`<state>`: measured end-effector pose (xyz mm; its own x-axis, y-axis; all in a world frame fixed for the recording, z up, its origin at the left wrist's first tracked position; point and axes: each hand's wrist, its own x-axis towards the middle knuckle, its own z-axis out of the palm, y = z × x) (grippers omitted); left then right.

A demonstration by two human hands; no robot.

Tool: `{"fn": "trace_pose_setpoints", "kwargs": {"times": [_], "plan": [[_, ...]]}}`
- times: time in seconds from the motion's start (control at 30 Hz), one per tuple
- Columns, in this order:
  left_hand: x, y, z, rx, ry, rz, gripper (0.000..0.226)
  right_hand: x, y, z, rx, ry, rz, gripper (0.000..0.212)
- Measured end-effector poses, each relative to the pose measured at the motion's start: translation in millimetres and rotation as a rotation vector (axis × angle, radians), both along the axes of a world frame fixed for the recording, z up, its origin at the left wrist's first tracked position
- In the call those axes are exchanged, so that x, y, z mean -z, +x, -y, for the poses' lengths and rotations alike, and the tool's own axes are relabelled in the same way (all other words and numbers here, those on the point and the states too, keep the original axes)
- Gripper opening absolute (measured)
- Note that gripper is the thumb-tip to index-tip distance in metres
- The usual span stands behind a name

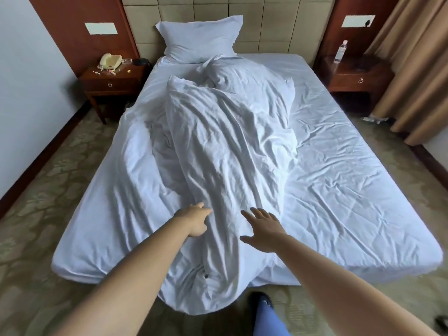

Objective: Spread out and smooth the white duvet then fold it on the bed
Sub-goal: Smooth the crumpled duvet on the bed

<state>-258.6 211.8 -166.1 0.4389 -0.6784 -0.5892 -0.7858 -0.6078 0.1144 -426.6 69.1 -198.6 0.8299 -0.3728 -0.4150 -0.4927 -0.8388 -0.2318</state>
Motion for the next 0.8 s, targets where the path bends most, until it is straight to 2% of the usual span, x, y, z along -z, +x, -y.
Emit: {"fn": "trace_pose_setpoints", "kwargs": {"times": [0.23,0.47,0.63,0.8], "plan": [[-4.5,8.6,96.4,0.001,0.001,0.046,0.060,-3.3,40.4,92.2,-0.064,0.030,0.048,0.076],[-1.1,34.9,156.5,-0.021,0.000,0.057,0.058,-0.4,74.8,175.1,-0.054,0.006,0.007,0.072],[-1.2,72.2,193.1,-0.037,-0.040,0.054,0.051,-2.3,107.9,210.8,-0.023,0.003,-0.003,0.069],[6.7,112.6,228.8,-0.043,-0.068,0.023,0.057,-4.4,149.4,235.5,0.016,-0.015,-0.011,0.068]]}}
